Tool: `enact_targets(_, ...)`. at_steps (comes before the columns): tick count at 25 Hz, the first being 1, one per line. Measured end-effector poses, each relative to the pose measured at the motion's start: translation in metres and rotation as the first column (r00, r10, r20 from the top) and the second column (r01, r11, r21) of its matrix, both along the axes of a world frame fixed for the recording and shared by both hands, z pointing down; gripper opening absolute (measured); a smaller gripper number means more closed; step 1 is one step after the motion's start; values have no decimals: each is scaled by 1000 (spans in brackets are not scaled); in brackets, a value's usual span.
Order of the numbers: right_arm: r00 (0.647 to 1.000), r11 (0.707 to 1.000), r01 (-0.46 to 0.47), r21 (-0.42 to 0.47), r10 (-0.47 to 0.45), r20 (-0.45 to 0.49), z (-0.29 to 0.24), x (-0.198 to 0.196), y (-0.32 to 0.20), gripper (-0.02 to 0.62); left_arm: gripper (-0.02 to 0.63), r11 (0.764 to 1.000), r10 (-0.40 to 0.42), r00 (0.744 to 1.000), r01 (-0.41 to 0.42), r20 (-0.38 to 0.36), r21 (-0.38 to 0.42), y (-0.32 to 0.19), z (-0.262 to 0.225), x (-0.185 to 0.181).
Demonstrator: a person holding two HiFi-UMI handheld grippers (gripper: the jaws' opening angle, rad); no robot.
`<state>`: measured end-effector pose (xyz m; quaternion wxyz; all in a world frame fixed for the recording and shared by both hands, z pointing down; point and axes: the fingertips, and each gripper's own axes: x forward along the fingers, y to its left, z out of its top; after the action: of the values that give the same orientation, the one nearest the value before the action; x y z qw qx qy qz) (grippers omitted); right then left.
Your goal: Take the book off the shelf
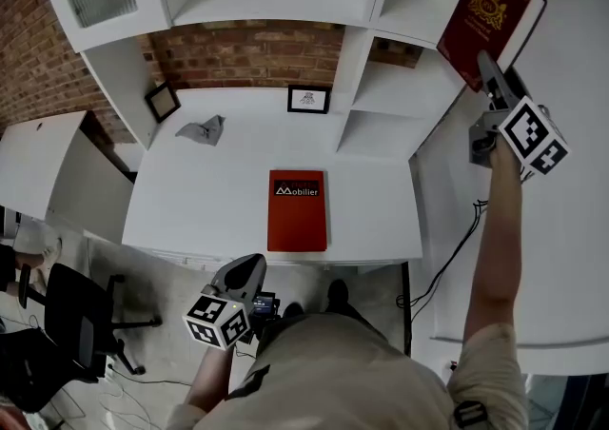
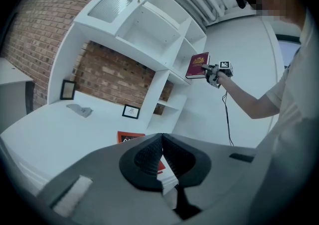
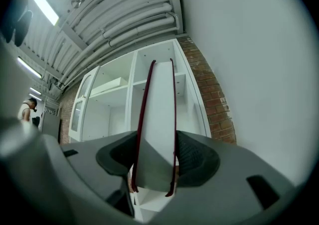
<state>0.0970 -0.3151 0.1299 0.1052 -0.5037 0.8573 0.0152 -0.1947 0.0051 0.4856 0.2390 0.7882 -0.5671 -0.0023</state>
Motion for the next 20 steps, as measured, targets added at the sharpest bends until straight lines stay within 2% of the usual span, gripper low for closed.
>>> enact_targets(6, 993, 996, 80, -39, -77, 86, 7, 0, 24, 210, 3, 1000, 9, 1000, -9, -13, -6, 5, 0, -2)
enact_targets(12, 960, 977, 205, -57, -190, 207, 14, 8, 47, 210, 5, 1000, -2, 1000, 2, 11, -1, 2, -9, 3)
enact_targets(16, 928, 951, 297, -83, -267, 262, 34, 14, 58, 210, 3, 1000, -9, 999, 9, 35, -9, -1, -9, 17)
enact_targets(20, 883, 904, 403, -143, -343, 320, 58, 23, 64, 210, 3, 1000, -16, 999, 17, 42, -16, -8, -14, 41)
